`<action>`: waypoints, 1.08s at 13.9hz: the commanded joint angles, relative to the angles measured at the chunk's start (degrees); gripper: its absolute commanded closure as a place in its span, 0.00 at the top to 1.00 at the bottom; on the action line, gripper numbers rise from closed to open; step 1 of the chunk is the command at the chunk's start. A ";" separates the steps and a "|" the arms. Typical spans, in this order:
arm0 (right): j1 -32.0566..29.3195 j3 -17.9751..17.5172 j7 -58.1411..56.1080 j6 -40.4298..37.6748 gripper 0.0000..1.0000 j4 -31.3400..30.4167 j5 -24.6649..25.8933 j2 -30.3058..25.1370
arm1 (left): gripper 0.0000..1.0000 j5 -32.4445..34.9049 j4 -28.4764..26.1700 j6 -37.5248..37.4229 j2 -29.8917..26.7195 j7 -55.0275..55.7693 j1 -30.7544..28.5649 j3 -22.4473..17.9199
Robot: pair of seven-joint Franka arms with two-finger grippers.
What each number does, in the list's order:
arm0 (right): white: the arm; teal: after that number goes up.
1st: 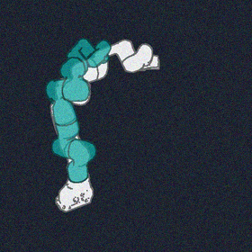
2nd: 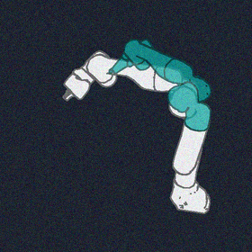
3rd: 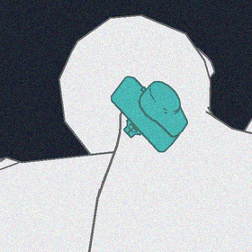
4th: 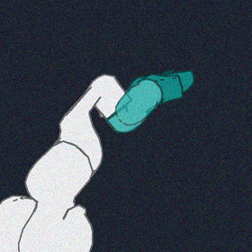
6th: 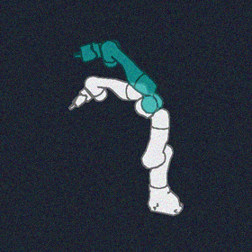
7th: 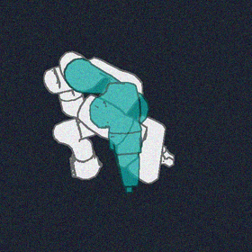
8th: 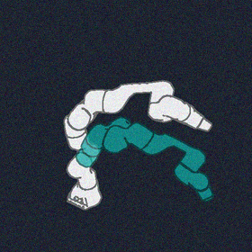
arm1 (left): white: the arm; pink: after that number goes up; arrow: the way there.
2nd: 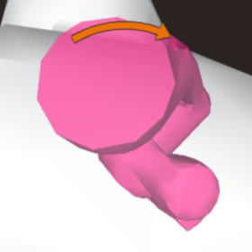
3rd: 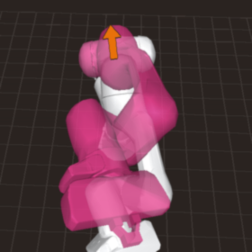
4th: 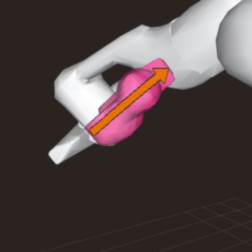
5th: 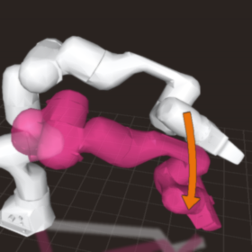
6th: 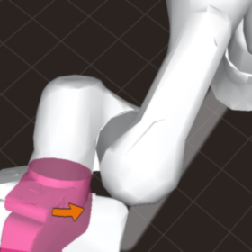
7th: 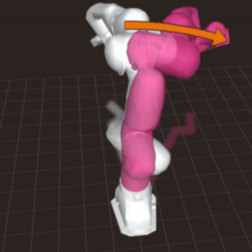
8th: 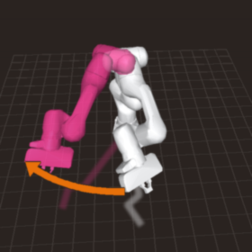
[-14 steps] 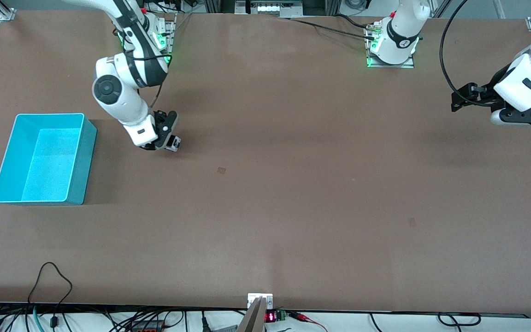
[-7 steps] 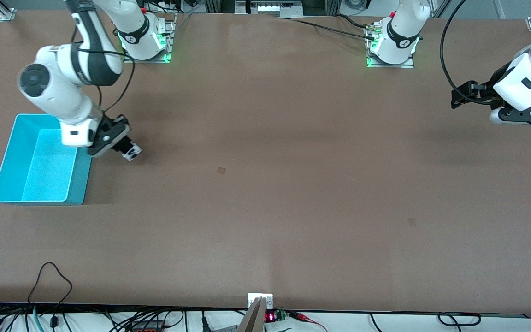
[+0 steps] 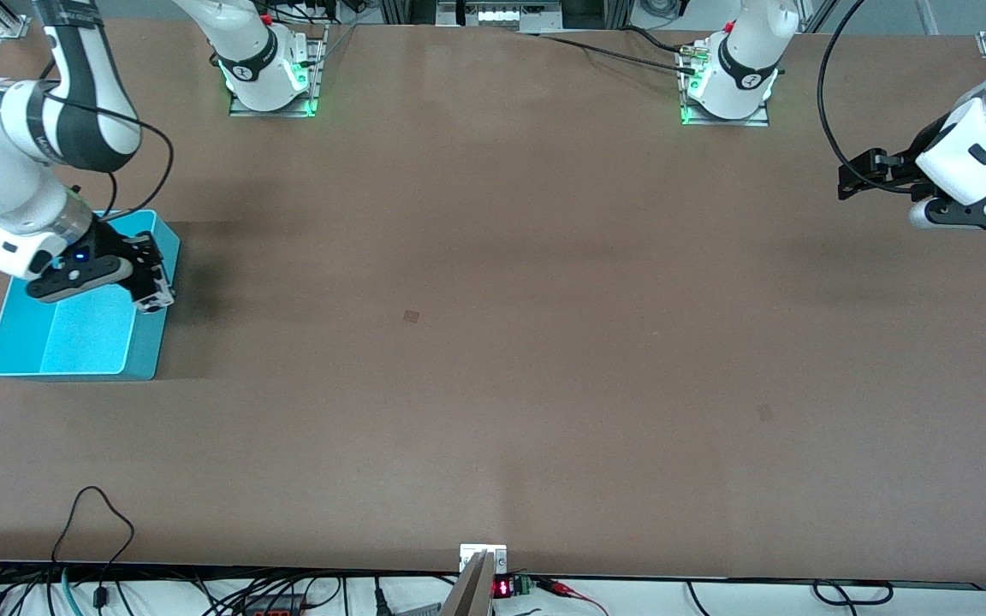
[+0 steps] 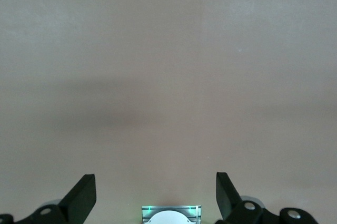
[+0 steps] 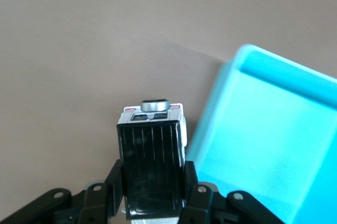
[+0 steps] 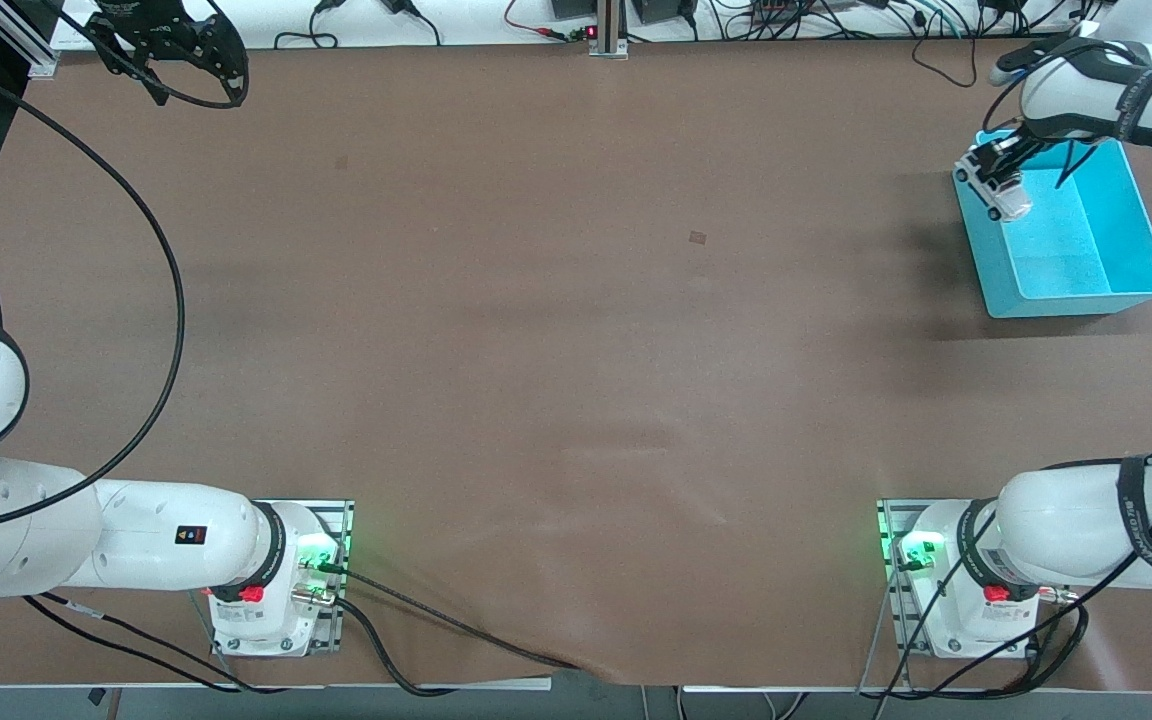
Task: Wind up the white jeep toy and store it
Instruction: 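Lower the jeep into the cyan bin and open the right gripper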
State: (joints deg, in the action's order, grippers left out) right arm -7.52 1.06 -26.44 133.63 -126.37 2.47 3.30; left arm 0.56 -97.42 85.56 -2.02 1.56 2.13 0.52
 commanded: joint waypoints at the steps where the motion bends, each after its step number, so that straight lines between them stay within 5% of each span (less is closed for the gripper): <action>1: -3.80 -0.97 6.30 -0.47 0.00 2.00 4.29 1.71 | 1.00 -0.56 0.39 -0.66 -0.53 -0.50 -0.20 0.09; 5: -12.15 -0.97 5.71 5.05 0.00 1.74 4.65 6.27 | 1.00 -0.56 0.39 -0.83 -0.61 -0.50 -0.20 0.09; 15: -17.53 -1.06 5.79 10.51 0.05 1.56 4.30 15.42 | 1.00 -0.65 0.48 -1.01 -0.70 -0.50 -0.20 0.01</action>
State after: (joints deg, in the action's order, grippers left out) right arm -23.45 1.06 -21.29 143.85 -125.52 6.00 18.08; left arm 0.56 -97.42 85.52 -2.02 1.56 2.13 0.52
